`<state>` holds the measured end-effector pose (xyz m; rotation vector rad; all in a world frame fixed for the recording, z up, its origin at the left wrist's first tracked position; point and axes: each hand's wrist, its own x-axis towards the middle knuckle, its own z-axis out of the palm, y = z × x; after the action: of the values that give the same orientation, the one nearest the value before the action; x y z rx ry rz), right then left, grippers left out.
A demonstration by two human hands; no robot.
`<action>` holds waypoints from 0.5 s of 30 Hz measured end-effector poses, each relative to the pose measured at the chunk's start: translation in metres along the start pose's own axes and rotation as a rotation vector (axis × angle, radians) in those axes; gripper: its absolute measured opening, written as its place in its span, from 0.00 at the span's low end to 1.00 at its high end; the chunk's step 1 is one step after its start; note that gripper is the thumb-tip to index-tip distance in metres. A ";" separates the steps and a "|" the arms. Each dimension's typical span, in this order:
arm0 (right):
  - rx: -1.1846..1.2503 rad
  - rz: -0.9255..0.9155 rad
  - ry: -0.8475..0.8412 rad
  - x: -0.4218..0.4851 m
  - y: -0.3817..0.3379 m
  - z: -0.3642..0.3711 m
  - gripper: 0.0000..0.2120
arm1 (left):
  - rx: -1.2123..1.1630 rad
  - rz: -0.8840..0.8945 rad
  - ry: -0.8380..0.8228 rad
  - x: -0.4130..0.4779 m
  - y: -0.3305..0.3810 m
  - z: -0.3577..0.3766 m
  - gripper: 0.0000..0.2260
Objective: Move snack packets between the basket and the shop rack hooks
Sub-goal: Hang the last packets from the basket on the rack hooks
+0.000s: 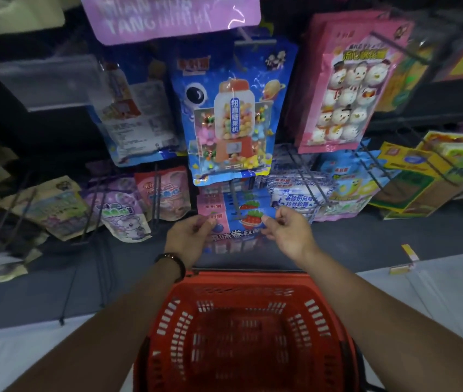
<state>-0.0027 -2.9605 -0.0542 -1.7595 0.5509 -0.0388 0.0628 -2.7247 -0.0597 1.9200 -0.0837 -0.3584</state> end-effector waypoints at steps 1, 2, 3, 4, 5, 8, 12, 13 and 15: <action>-0.009 -0.006 0.014 0.003 0.000 0.001 0.18 | 0.007 -0.009 0.013 0.003 -0.001 0.002 0.10; -0.023 -0.015 0.032 0.006 0.001 0.002 0.19 | 0.026 -0.011 0.033 0.006 0.000 0.003 0.11; -0.029 -0.025 0.046 0.009 0.001 0.003 0.19 | 0.045 -0.010 0.058 0.008 0.001 0.004 0.11; -0.025 -0.037 0.053 0.011 0.001 0.004 0.19 | 0.068 0.005 0.081 0.010 0.000 0.005 0.11; -0.009 -0.049 0.058 0.011 0.001 0.004 0.19 | 0.087 0.022 0.094 0.012 -0.001 0.007 0.11; 0.007 -0.093 0.057 0.015 0.007 0.006 0.20 | 0.089 0.046 0.103 0.011 -0.004 0.009 0.10; 0.023 -0.106 0.070 0.017 0.011 0.005 0.22 | 0.034 0.037 0.084 0.009 -0.009 0.011 0.11; 0.036 -0.106 0.075 0.017 0.011 0.005 0.23 | -0.011 0.039 0.067 0.007 -0.009 0.012 0.11; 0.061 -0.107 0.101 0.017 0.009 0.005 0.24 | -0.046 0.060 0.071 0.006 -0.010 0.015 0.11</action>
<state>0.0113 -2.9635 -0.0685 -1.7325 0.5224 -0.2181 0.0633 -2.7357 -0.0747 1.8782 -0.0848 -0.2493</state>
